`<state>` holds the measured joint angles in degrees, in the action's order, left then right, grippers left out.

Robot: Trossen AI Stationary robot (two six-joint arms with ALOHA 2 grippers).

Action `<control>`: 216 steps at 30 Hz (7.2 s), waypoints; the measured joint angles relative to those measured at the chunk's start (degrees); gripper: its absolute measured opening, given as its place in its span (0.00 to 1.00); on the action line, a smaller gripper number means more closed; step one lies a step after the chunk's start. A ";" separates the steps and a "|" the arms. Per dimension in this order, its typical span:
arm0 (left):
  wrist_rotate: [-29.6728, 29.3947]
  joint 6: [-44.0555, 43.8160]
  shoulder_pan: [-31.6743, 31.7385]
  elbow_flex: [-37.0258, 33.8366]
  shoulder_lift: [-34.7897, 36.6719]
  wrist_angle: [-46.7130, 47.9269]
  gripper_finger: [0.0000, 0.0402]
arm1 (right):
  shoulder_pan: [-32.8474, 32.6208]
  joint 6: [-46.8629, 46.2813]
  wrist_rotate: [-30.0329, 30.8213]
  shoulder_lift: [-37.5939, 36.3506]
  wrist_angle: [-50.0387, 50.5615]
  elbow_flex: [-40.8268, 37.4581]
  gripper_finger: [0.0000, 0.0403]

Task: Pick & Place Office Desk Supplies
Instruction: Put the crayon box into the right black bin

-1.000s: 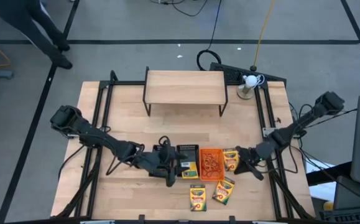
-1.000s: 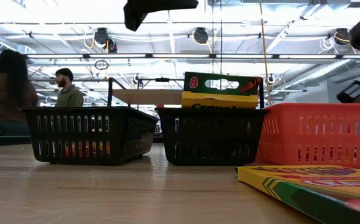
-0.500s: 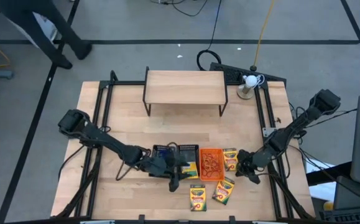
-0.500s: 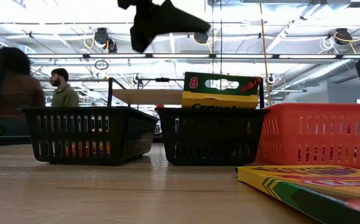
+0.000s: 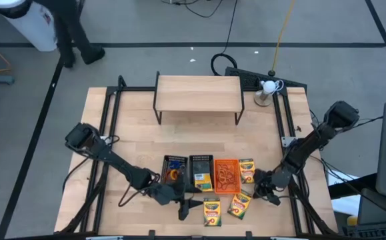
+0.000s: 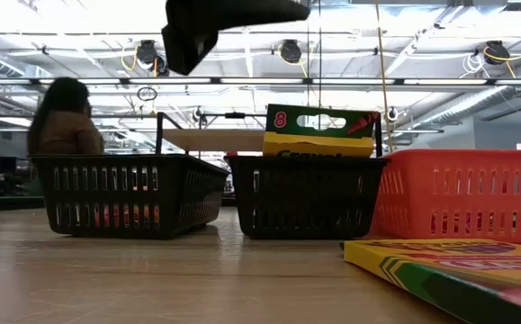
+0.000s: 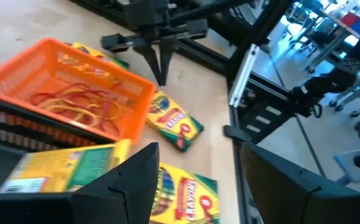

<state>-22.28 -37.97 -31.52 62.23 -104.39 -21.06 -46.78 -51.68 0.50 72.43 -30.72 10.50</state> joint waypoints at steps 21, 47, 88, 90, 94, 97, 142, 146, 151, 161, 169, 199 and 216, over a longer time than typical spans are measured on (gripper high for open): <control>1.24 2.42 -2.80 8.18 -13.80 6.61 0.57 | -3.98 3.40 12.15 13.78 -17.36 1.37 0.02; 8.55 11.12 4.60 8.18 -13.69 -0.09 0.57 | -7.13 -2.12 13.82 17.39 -14.06 7.05 0.02; 0.48 15.17 -1.47 13.86 -13.69 17.31 0.57 | -13.08 -11.73 23.55 17.52 7.30 17.25 0.02; 1.46 15.17 -0.90 13.86 -13.69 17.33 0.57 | -13.08 -13.02 23.56 17.52 7.50 17.25 0.02; 3.19 15.16 -0.22 13.86 -13.69 17.43 0.57 | -13.08 -13.64 23.56 17.52 7.02 17.25 0.02; 3.26 15.01 -0.18 13.86 -13.69 17.41 0.57 | -13.08 -14.16 23.54 17.52 6.87 17.25 0.02; 10.27 13.18 3.15 13.84 -13.67 7.20 0.57 | -9.78 -8.46 23.51 17.52 10.76 17.22 0.02; 10.27 11.96 3.16 13.84 -13.67 7.02 0.57 | -9.78 -7.61 23.62 17.52 10.84 17.22 0.02; 10.27 11.76 2.95 13.84 -13.67 7.02 0.57 | -9.82 -10.59 22.97 17.44 12.95 17.26 0.02; 10.27 11.83 2.14 13.84 -13.67 7.07 0.57 | -9.80 -15.31 22.46 17.34 16.80 17.42 0.02; 10.28 14.16 2.16 13.84 -13.67 7.49 0.57 | -9.96 -13.37 22.49 17.39 17.38 17.35 0.02; 18.26 18.38 6.16 13.84 -13.67 7.56 0.57 | -14.19 -7.44 32.89 11.51 17.70 14.24 0.02; 18.27 16.72 5.98 13.84 -13.67 7.55 0.57 | -14.19 -7.79 32.22 11.49 11.69 11.87 0.40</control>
<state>-4.01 -21.26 -25.54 76.07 -118.06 -13.51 -60.97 -59.47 32.72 83.92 -19.03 22.37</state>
